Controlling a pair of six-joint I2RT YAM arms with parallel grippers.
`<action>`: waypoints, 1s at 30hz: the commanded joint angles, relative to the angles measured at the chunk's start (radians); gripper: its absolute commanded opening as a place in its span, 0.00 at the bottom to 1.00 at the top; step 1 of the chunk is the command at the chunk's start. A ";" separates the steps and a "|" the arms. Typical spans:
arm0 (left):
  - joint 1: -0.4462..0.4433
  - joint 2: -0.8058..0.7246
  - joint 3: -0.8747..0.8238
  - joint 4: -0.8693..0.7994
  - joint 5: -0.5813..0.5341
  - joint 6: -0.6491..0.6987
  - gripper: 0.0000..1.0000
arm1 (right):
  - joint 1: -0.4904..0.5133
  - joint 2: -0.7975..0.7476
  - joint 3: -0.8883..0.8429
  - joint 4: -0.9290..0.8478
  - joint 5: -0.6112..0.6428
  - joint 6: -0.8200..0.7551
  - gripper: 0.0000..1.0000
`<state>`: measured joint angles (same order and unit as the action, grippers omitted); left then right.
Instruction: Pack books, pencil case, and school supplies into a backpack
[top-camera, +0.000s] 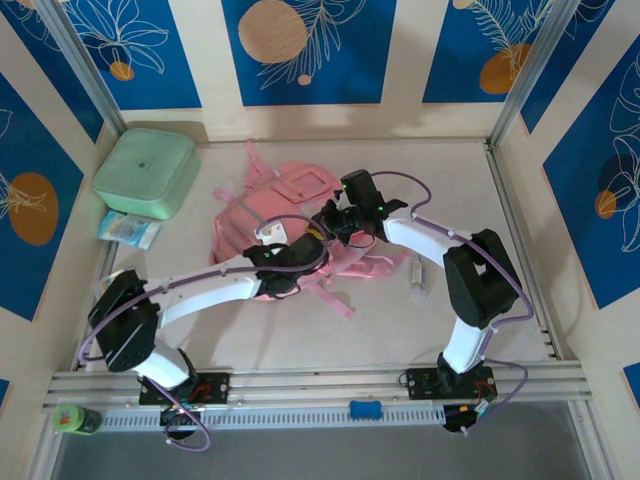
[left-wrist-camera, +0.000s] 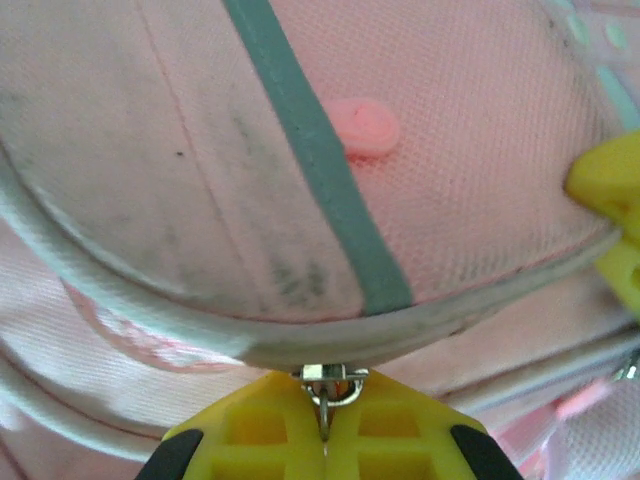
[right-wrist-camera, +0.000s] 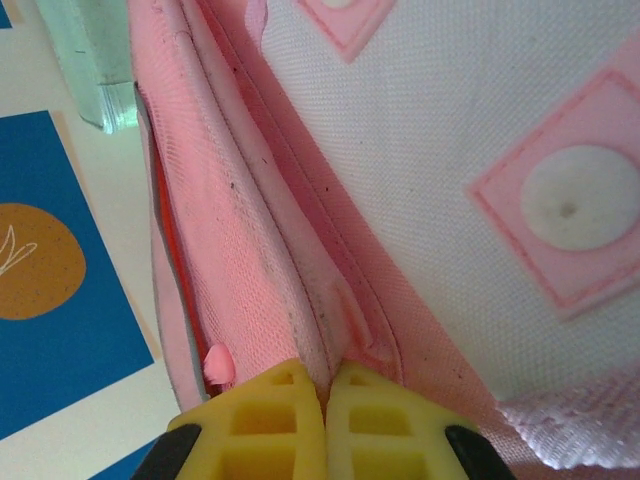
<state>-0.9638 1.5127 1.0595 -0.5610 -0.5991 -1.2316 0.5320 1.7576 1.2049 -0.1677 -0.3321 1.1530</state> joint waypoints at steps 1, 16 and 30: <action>0.017 -0.077 -0.049 -0.023 0.059 0.221 0.00 | -0.058 -0.026 0.015 -0.052 0.003 -0.074 0.00; -0.023 -0.091 -0.075 0.167 0.388 0.536 0.00 | -0.187 0.119 0.289 -0.261 -0.101 -0.331 0.00; 0.008 -0.040 -0.041 0.240 0.384 0.536 0.00 | -0.172 -0.058 0.082 -0.292 -0.231 -0.335 0.46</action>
<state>-0.9684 1.5059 1.0458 -0.3519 -0.2665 -0.7139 0.3283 1.7905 1.3720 -0.5045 -0.5068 0.7795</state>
